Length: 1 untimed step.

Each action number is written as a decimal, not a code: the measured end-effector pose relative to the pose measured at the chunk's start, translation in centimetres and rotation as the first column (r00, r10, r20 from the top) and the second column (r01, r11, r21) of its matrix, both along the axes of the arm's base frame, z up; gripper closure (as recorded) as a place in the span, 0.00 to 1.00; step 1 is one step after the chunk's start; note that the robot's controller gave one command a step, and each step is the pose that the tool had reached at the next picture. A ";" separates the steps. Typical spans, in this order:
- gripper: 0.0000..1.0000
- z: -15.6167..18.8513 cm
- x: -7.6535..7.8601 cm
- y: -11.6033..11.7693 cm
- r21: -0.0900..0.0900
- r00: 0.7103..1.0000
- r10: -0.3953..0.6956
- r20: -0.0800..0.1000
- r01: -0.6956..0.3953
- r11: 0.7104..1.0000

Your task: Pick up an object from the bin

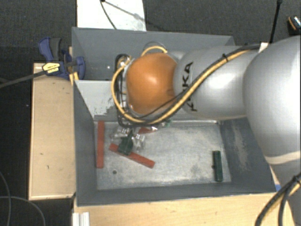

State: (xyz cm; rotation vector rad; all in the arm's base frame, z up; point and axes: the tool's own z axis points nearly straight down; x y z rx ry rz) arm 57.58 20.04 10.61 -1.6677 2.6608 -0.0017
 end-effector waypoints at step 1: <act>1.00 13.0 -4.0 -0.7 0.005 1.000 -0.005 0.008 0.005 1.000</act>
Offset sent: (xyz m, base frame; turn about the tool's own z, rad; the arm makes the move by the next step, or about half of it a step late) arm -0.0412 -0.0077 0.1247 0.0056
